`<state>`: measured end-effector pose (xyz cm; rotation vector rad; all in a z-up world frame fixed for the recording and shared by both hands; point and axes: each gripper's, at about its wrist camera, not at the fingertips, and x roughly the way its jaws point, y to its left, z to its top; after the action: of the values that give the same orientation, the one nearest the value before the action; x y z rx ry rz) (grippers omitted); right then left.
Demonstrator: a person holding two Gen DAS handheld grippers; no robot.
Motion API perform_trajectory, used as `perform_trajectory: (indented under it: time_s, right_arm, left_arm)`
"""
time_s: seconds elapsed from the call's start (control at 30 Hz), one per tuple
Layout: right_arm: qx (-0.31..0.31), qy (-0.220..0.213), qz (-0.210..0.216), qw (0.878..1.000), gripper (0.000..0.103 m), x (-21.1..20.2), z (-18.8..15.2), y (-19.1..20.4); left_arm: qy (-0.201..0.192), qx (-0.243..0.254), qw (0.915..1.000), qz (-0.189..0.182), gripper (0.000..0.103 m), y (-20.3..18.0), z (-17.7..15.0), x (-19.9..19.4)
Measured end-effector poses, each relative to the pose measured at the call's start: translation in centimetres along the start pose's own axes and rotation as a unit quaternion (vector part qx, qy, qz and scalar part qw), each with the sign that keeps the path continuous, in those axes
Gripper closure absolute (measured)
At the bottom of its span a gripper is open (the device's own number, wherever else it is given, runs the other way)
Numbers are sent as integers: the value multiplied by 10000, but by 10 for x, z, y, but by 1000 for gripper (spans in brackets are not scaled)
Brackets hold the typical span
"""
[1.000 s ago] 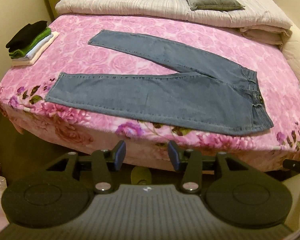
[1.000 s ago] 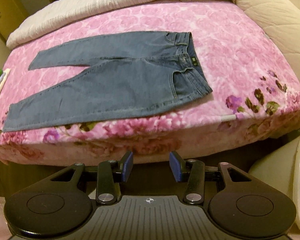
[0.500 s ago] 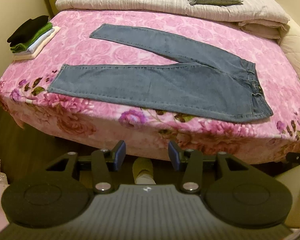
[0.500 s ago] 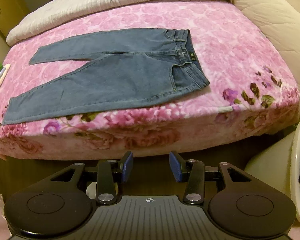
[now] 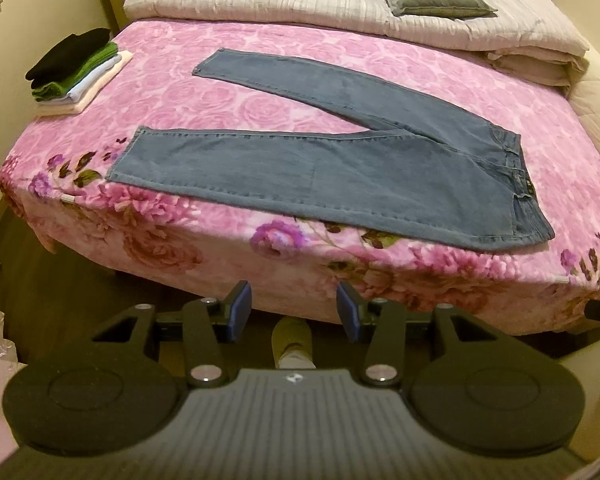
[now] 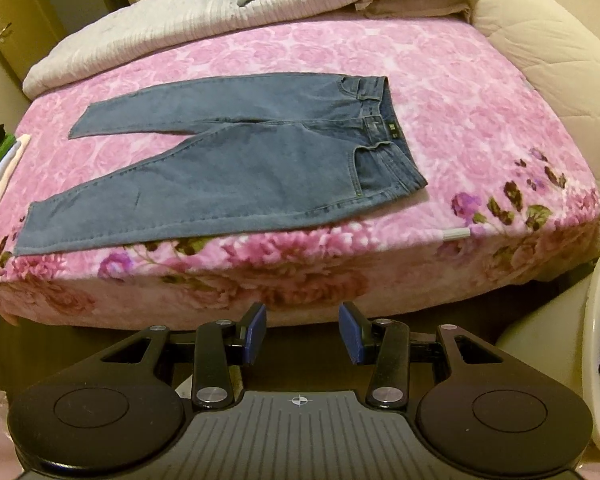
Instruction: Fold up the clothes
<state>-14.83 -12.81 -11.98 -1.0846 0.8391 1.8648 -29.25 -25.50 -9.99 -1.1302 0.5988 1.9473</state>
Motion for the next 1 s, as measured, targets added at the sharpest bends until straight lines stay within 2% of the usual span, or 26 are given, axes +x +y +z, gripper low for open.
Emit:
perform_trajectory:
  time_s: [0.57,0.87,1.0]
  right_arm:
    - [-231,45,231,9995,59,16,23,12]
    - [-92,59,291,9995,59,31,44,1]
    - [50,-156,436,9989,59,40,65,-4]
  left_arm:
    - [-4,-535,9976,438,61,31,12,8]
    - [-118,-403,9990,182,61,12,35,26]
    - [-195,-220,9995,85,61,3,61,45]
